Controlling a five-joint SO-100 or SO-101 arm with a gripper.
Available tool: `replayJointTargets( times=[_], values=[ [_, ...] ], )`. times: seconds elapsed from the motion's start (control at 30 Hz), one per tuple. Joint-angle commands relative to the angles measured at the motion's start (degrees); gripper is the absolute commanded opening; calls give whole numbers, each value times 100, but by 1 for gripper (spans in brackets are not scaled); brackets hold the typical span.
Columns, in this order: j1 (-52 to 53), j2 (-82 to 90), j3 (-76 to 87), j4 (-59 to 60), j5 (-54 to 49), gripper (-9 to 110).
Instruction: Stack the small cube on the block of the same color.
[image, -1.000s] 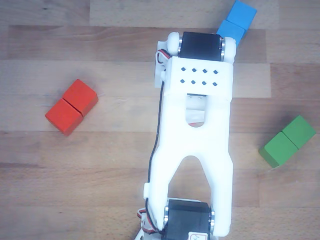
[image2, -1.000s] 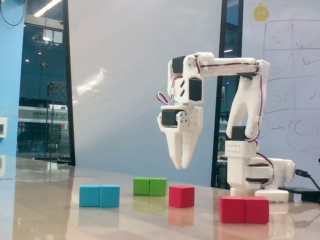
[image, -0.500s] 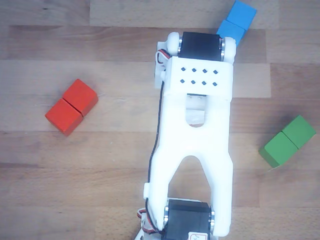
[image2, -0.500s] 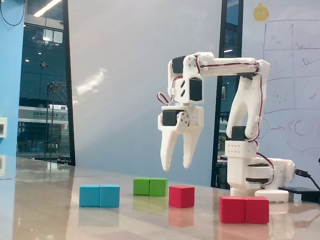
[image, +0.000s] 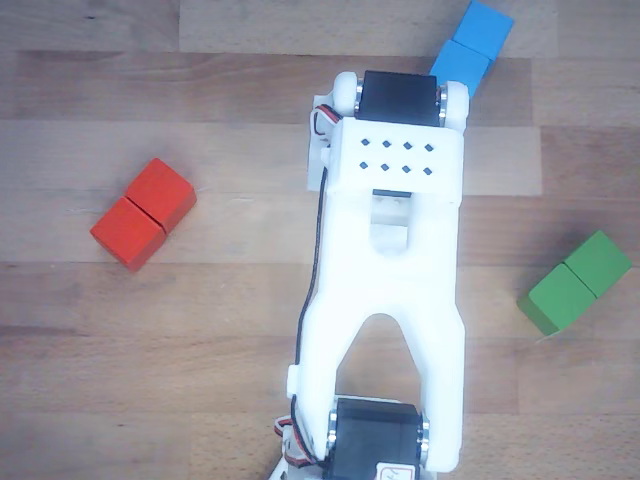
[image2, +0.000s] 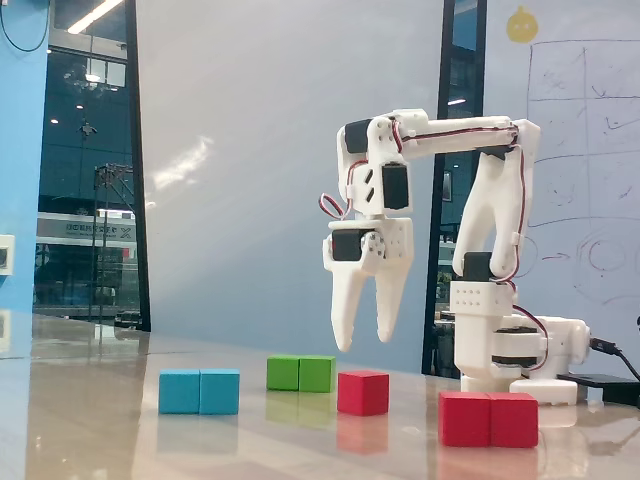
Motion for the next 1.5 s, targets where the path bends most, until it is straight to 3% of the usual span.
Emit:
replayJointTargets(
  times=[0.0,0.97,1.47],
  values=[
    [-35,35,-35,9,-44,25],
    [26,-694,861,-1749,-53,24],
    [26,-694,958,-1854,-44,24]
  ],
)
